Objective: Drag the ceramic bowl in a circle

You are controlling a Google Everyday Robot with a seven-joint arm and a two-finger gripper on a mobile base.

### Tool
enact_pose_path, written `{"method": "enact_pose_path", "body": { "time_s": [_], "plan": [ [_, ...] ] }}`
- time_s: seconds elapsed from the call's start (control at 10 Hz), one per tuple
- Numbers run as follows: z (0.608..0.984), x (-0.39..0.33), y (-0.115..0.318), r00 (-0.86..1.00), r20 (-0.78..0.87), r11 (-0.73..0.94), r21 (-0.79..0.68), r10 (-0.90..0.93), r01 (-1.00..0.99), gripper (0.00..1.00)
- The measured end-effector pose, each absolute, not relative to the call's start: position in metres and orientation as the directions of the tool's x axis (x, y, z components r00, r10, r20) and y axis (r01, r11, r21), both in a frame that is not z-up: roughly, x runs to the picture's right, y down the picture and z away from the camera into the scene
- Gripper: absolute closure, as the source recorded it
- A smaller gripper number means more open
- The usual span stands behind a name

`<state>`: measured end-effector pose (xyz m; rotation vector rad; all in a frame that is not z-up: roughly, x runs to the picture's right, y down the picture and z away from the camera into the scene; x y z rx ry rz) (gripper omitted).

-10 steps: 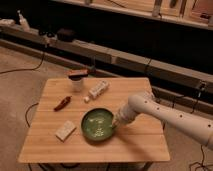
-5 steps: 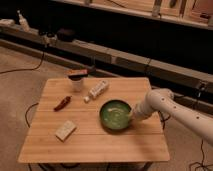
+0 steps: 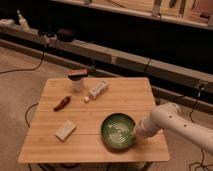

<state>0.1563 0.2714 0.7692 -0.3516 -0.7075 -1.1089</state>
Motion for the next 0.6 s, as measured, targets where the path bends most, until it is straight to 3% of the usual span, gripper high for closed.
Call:
{"method": "enact_pose_path", "body": {
  "time_s": [0.3, 0.6],
  "plan": [
    [0.768, 0.085, 0.271, 0.116, 0.695, 0.355, 0.210, -0.709, 0.911, 0.98],
    [0.810, 0.064, 0.222, 0.132, 0.659, 0.382, 0.251, -0.741, 0.889, 0.98]
  ]
}}
